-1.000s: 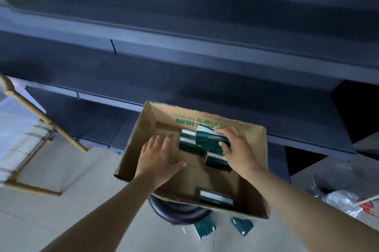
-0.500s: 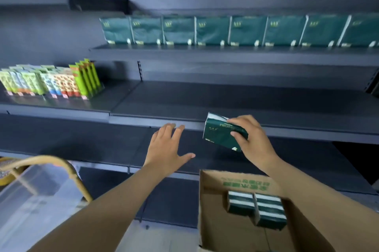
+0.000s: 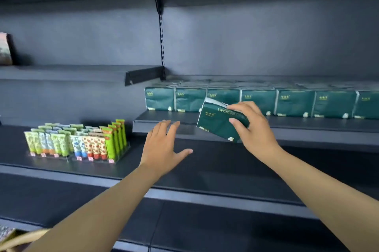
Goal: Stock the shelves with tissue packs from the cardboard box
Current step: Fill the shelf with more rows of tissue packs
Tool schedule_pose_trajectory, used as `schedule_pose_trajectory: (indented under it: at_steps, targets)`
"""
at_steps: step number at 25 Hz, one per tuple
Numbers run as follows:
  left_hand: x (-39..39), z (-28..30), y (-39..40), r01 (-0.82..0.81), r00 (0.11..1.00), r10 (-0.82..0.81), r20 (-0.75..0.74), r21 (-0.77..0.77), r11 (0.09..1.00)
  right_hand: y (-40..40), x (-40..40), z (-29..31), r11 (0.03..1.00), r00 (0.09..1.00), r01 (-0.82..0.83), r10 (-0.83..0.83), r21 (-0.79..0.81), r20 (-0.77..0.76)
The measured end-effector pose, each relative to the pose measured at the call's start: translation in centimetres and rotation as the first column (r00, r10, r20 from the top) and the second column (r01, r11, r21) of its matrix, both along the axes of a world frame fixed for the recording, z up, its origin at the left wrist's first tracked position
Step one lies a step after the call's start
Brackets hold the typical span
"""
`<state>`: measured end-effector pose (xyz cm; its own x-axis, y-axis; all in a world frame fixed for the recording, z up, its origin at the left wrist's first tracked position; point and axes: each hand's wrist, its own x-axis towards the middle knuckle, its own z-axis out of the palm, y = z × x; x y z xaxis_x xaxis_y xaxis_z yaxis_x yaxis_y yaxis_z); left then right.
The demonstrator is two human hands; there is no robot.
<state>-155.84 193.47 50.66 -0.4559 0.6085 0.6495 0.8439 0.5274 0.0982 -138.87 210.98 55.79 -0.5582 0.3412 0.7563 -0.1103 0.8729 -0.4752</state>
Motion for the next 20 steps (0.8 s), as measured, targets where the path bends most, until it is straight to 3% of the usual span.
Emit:
schedule_pose_trajectory:
  at_steps: [8, 15, 20]
  targets:
    - [-12.1, 3.8, -1.3, -0.019, 0.998, 0.026, -0.052, 0.146, 0.989, -1.7, -13.9, 3.9, 0.997, 1.000, -0.006, 0.006, 0.078, 0.004]
    - [-21.3, 4.9, -0.7, 0.043, 0.993, -0.033, -0.110, 0.095, 0.995, -3.3, -24.0, 3.2, 0.993, 0.990, 0.026, -0.041, 0.112, 0.137]
    - [-24.6, 5.1, 0.5, 0.089, 0.995, -0.086, -0.043, 0.069, 0.994, -2.6, -27.4, 2.2, 0.950, 0.981, 0.156, -0.181, 0.269, 0.068]
